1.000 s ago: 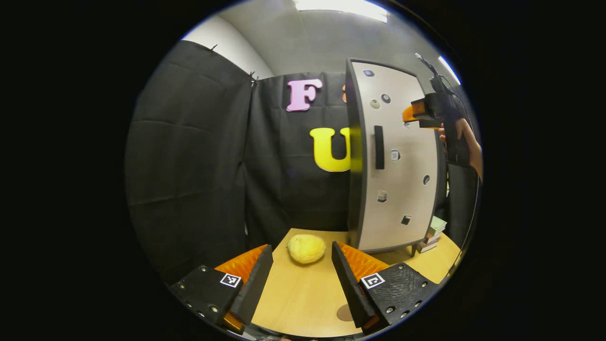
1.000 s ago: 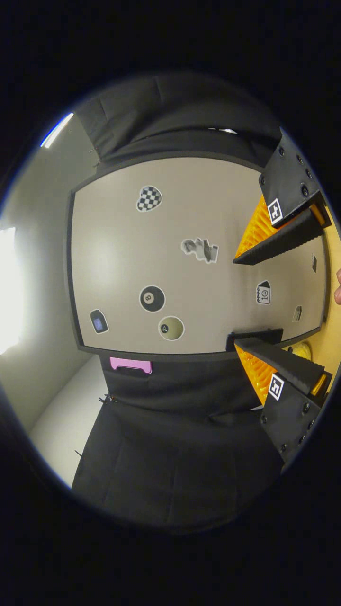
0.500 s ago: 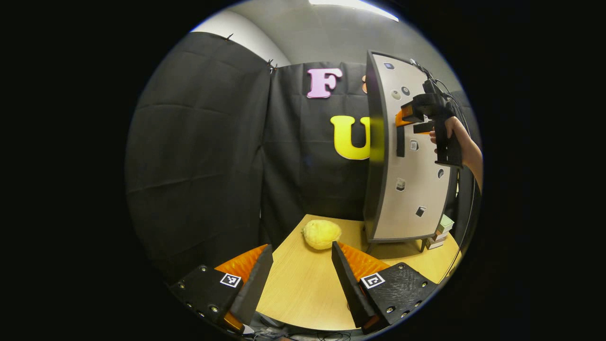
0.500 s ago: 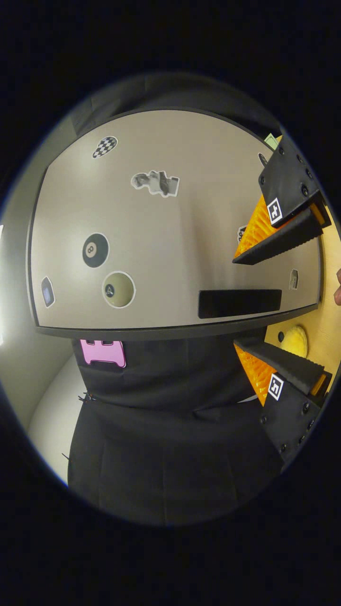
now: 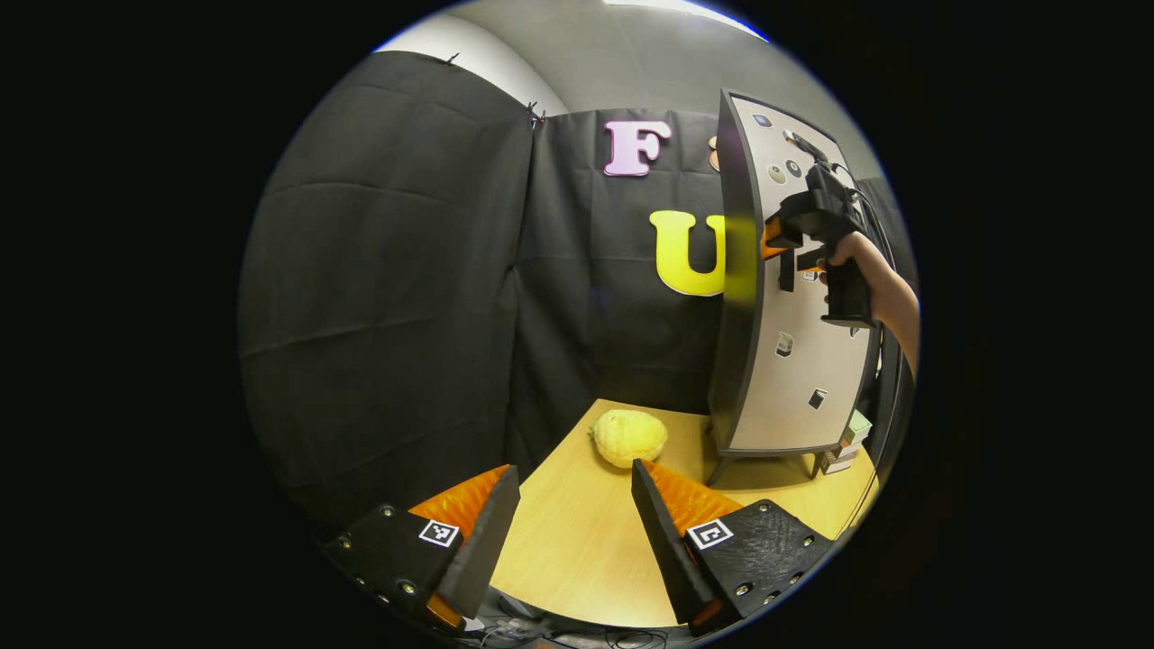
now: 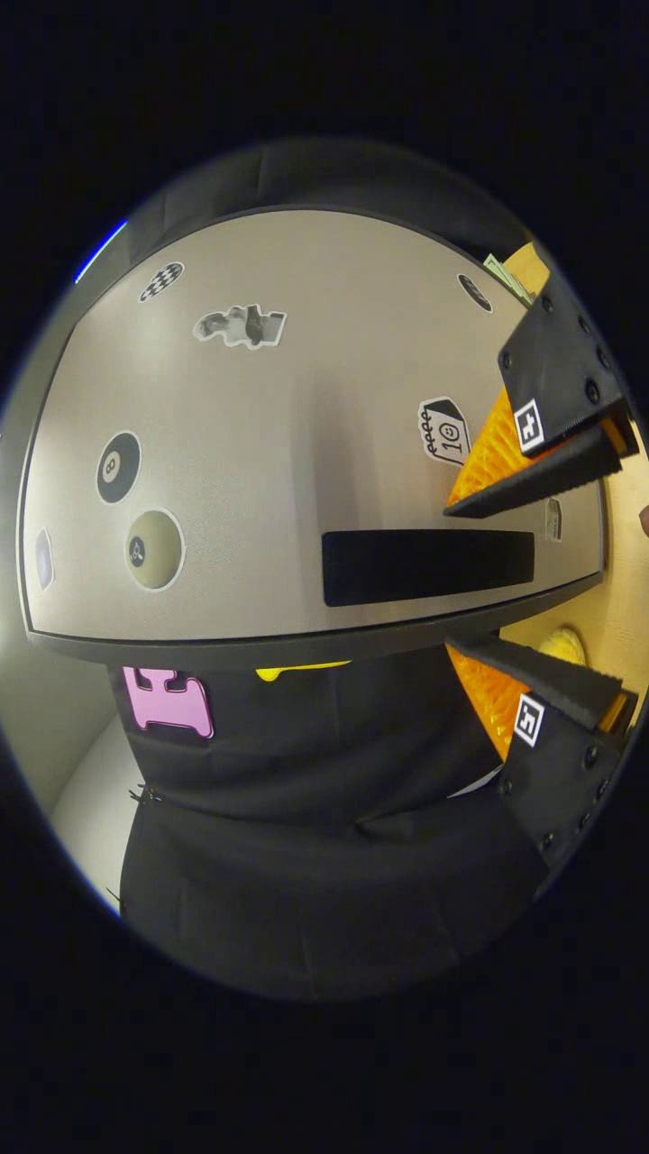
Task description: Open the cabinet door with the right hand, grasp the bottle in the cabinet with the left hand and place it on the coaster, then close the cabinet door with the right hand.
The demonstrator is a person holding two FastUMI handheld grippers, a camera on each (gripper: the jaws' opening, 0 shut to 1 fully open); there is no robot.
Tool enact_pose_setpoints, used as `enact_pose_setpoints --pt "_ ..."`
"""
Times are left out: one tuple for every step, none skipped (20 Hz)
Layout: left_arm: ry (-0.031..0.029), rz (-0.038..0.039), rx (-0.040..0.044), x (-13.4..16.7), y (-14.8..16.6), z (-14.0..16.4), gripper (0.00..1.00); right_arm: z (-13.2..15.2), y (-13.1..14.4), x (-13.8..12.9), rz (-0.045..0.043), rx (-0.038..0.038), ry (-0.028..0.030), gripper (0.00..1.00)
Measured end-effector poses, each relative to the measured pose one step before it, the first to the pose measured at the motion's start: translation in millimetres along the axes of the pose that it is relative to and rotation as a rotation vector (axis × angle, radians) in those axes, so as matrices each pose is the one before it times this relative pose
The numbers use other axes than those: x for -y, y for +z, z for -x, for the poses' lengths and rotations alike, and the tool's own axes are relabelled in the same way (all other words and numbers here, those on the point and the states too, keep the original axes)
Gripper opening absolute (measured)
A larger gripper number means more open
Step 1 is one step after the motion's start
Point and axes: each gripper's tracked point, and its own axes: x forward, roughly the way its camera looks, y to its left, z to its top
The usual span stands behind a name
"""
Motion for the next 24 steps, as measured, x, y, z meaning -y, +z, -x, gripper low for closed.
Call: enact_pose_setpoints --pt "-0.00444 0.00183 -0.00071 1.22 -1.56 -0.38 0.73 -1.63 0.54 0.53 0.00084 0.00362 -0.00476 0.77" --pt "-0.00326 0.00039 0.00180 0.77 0.73 0.54 0.73 -1.58 -0.47 -2.89 -0.00016 -0.00242 0.00412 0.57" --pt "-0.00289 -0.00141 0.00180 0.16 -1.21 -0.88 0.73 -1.70 -1.67 -0.52 0.00030 -0.00729 -0.00033 0.63" --pt "-0.00080 -0.00216 -0.00016 -0.15 -0.71 0.00 0.73 -1.95 0.21 1.44 0.00302 -0.00226 -0.00533 0.55" --pt "-0.00019 -0.00185 -0.00264 0.12 -0.77 0.21 0.73 1.29 3.56 10.50 0.00838 0.00176 -0.04410 0.55" --pt "-0.00027 -0.00040 -0.00423 0.68 -0.83 0.48 0.73 -0.96 -3.50 -0.14 -0.01368 -0.00395 0.00658 0.44" --pt "-0.00092 0.00090 -0.00349 0.51 -1.53 0.94 0.73 -1.01 -0.20 -0.50 -0.01006 -0.00235 0.00515 0.34" --pt "0.00033 0.00248 -0.00055 0.91 -0.12 0.46 0.73 -0.31 0.09 -1.02 0.00171 -0.00306 0.00683 0.39" --pt "-0.00329 0.00334 0.00232 1.53 0.24 1.61 0.73 -0.27 0.98 1.28 0.00934 -0.00296 0.00119 0.39" --pt "-0.00341 0.00246 0.00328 1.87 1.48 2.58 0.73 0.79 -0.82 0.63 0.00972 0.00364 0.00039 0.32" --pt "-0.00376 0.00210 0.00515 1.48 0.20 3.16 0.73 -0.60 0.23 -0.40 0.00997 0.00314 0.00162 0.32" --pt "-0.00209 -0.00082 0.00773 1.94 2.57 2.75 0.73 0.40 -0.14 0.71 0.00954 0.00146 0.00450 0.33" --pt "0.00040 -0.00270 0.00721 0.25 2.41 2.32 0.73 -1.42 -0.75 -0.84 -0.00243 0.00370 0.00843 0.33" --pt "-0.00065 -0.00275 0.00531 0.64 1.23 2.21 0.73 1.89 0.51 -0.73 -0.00033 -0.00037 0.01514 0.26" --pt "-0.00181 -0.00221 0.00395 1.96 0.26 1.09 0.73 -0.13 -0.78 -0.38 0.00319 0.00341 0.01836 0.22" --pt "-0.00278 -0.00109 0.00155 2.09 0.17 1.32 0.73 1.83 0.03 -0.27 -0.00881 0.00132 0.01723 0.19" --pt "-0.00261 -0.00029 0.00157 0.81 0.53 0.33 0.73 1.80 -0.05 -0.34 -0.00224 -0.00278 0.01931 0.18" --pt "-0.00450 0.00217 0.00190 1.31 0.72 -0.47 0.73 0.90 -1.51 0.27 -0.00556 0.00215 0.01646 0.18" --pt "-0.00481 0.00288 -0.00078 1.52 -0.22 -1.41 0.73 -1.51 -0.93 -0.34 0.01442 -0.00799 0.01559 0.13" --pt "-0.00288 0.00263 -0.00230 1.49 0.55 -1.30 0.70 4.32 1.22 0.64 0.01401 -0.00082 0.01573 0.12" --pt "-0.00503 0.00244 -0.00014 1.74 -0.02 -0.93 0.73 4.24 -0.01 0.06 0.00115 -0.00046 0.01525 0.13" --pt "-0.00731 0.00130 0.00201 2.89 2.60 -1.36 0.73 5.67 -2.03 -2.18 -0.00598 0.00141 0.01756 0.13" --pt "-0.00757 -0.00259 0.00401 2.80 1.12 0.13 0.73 6.92 -0.20 -1.42 0.00146 0.00353 0.01903 0.13" --pt "-0.00546 -0.00754 0.00455 2.94 1.85 -0.46 0.73 7.43 -0.33 0.05 0.00603 0.00248 0.01730 0.13"
